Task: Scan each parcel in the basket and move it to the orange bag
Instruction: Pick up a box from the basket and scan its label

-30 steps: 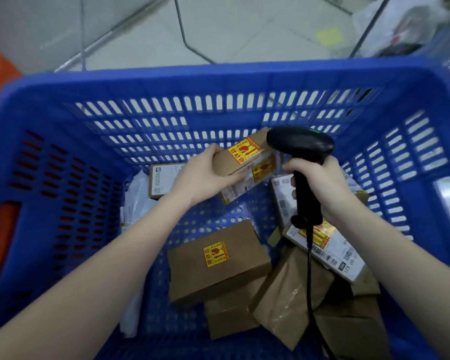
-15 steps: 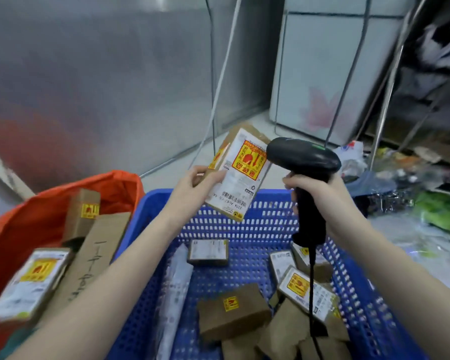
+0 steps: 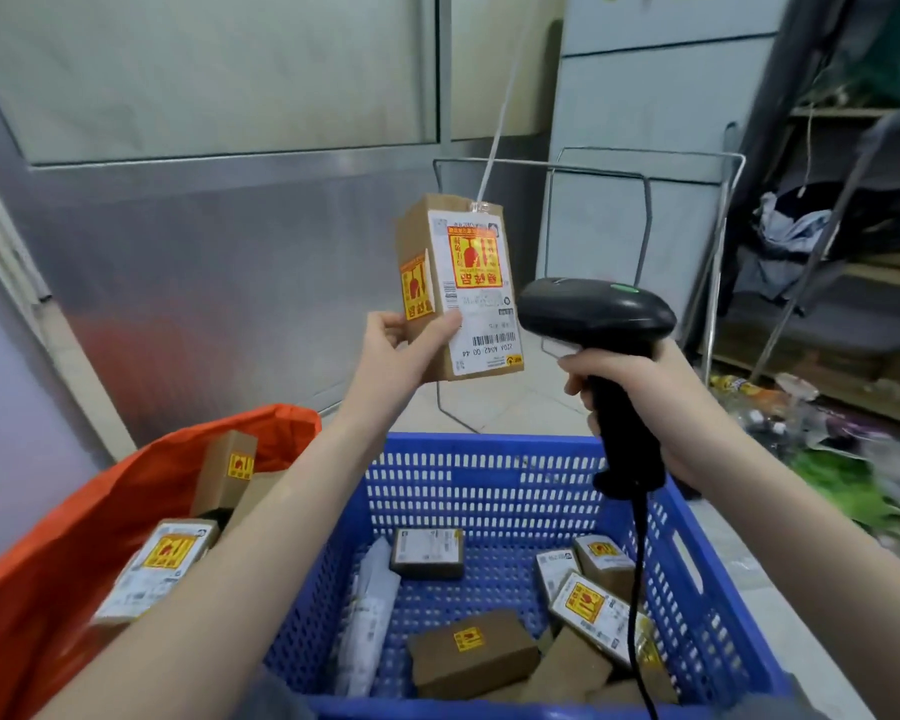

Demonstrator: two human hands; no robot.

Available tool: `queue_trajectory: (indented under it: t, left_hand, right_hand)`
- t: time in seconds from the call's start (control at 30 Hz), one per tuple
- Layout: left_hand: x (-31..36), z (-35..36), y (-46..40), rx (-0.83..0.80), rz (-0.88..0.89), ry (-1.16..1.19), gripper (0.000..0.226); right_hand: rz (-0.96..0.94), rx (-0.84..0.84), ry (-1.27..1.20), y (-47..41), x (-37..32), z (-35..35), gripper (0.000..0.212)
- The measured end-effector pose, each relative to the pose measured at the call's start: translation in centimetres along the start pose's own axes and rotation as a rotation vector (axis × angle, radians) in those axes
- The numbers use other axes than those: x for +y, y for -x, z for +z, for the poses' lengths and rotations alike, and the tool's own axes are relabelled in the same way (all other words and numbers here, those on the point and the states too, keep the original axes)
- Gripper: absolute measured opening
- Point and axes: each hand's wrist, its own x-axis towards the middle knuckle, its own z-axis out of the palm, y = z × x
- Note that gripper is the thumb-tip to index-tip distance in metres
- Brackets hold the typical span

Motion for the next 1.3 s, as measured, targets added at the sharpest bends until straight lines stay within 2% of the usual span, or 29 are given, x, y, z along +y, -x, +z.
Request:
queue_trajectory:
  t: [0.37, 1.0, 1.3]
  left_hand:
    - [2.8, -0.4, 1.8, 0.052, 0.111, -0.010, 0.044]
    - [3.6, -0.2, 1.9, 0.104, 0.121, -0.014, 0.046]
    - [3.1, -0.1, 1.6, 0.103, 0.118, -0.030, 0.047]
  right_hand:
    - [0.007, -0.036, 0.089, 2.2, -2.2, 0.4, 0.005]
    - [0.061, -0.046, 0.055, 2.6, -2.3, -0.1, 0.015]
    - [0.064, -0.041, 0.049, 2.4, -2.0, -0.1, 0.013]
